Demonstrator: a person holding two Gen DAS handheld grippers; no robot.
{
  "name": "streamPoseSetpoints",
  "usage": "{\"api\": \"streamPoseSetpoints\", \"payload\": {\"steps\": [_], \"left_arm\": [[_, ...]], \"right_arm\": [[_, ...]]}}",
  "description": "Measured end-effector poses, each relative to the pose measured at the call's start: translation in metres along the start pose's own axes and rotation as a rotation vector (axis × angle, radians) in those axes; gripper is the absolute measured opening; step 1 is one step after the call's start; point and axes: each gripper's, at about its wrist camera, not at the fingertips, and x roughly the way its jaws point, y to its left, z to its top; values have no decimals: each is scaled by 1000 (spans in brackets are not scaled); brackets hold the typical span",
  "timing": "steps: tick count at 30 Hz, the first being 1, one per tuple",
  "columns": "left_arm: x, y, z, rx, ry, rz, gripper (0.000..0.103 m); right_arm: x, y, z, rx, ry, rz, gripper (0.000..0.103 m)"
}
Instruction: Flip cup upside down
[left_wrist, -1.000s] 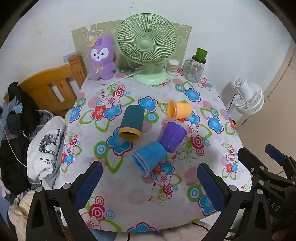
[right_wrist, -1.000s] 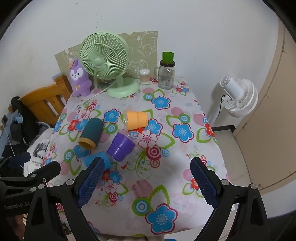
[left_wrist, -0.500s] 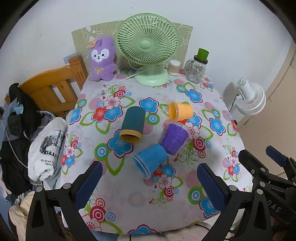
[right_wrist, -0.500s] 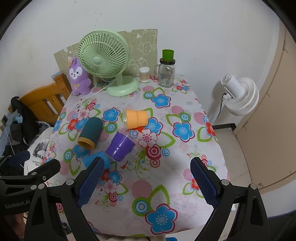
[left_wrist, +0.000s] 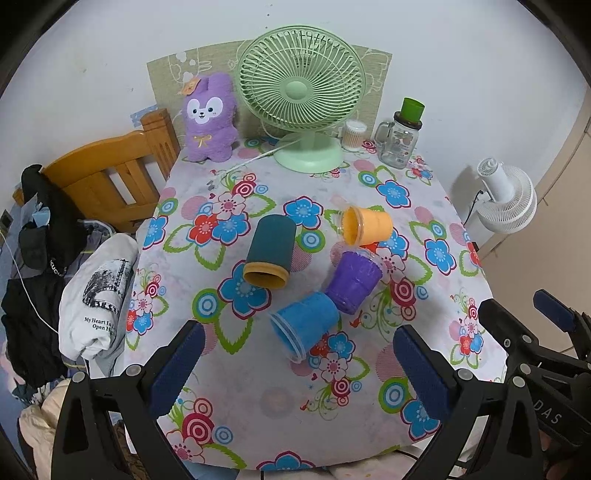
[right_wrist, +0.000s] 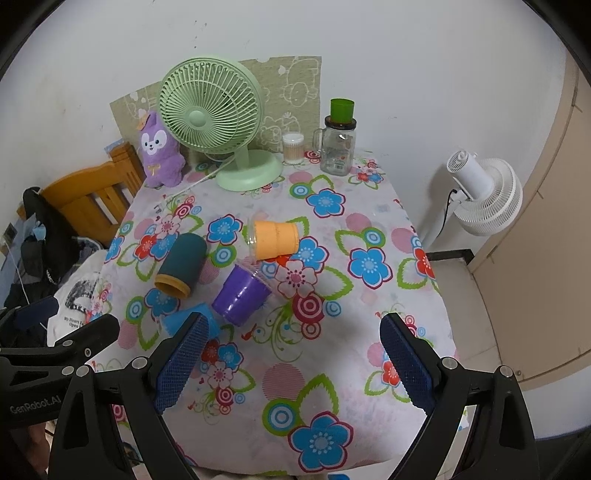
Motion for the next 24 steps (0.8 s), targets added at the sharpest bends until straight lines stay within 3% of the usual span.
{"api": "streamPoseSetpoints", "payload": {"steps": [13, 24], "left_arm": [[10, -8, 10, -5, 20, 13, 103], [25, -18, 23, -33, 57, 69, 103]], "right_arm": [[11, -4, 9, -16, 23, -1, 96], [29, -13, 25, -56, 63, 37, 96]]}}
